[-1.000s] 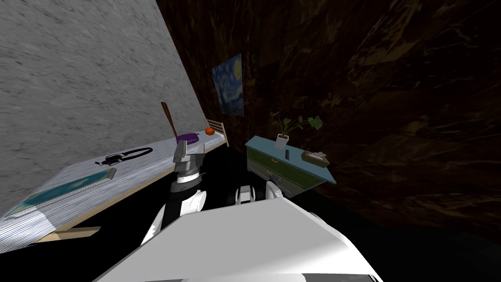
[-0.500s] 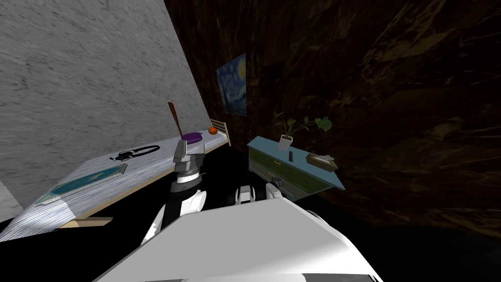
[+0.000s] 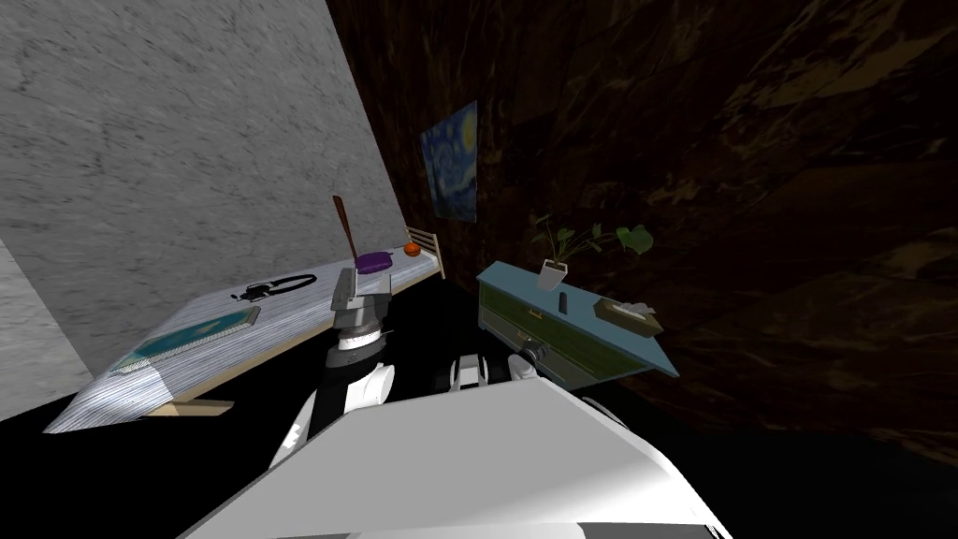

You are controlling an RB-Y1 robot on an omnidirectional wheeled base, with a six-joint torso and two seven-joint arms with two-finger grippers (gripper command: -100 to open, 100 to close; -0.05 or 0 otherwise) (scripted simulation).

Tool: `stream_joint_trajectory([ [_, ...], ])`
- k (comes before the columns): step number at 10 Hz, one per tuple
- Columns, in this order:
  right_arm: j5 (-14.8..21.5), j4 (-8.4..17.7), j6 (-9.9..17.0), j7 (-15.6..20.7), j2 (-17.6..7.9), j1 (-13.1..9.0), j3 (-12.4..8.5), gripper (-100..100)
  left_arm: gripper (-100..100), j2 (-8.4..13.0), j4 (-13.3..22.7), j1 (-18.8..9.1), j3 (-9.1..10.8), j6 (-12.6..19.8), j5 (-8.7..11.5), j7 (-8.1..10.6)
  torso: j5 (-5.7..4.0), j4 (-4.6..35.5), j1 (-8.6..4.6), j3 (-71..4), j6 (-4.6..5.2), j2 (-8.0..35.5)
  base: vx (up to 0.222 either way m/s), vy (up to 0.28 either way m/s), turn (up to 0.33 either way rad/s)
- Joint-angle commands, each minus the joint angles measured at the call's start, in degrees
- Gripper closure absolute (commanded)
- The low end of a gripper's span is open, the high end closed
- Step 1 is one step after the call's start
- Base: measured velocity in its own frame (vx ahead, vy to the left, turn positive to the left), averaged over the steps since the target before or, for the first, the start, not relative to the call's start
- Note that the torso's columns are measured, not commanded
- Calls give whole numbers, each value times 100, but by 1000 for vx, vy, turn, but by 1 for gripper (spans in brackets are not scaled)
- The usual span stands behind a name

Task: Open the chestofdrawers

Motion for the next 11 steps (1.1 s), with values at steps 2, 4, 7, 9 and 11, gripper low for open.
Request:
stream_joint_trajectory([
  [2, 429, 607, 550, 20, 4, -175, 311, -100, 0, 0, 0, 0, 0, 0, 0, 0, 0, 0, -1, 0, 0, 0, 26, 2, 105],
  [4, 610, 933, 779, 50, -4, -227, 445, -100, 0, 0, 0, 0, 0, 0, 0, 0, 0, 0, 0, 0, 1, 0, 24, 0, 73],
  [7, 935, 1456, 1145, 103, -28, -314, 688, -100, 0, 0, 0, 0, 0, 0, 0, 0, 0, 0, 2, 0, -2, -1, 25, 1, 111],
  [9, 1079, 1663, 1339, 126, -46, -349, 795, -100, 0, 0, 0, 0, 0, 0, 0, 0, -1, -1, -1, -1, 1, -1, 26, -4, 52],
  [11, 1322, 2011, 1611, 165, -88, -405, 978, -100, 0, 0, 0, 0, 0, 0, 0, 0, 0, 0, 1, 1, -2, 0, 25, -6, 128],
])
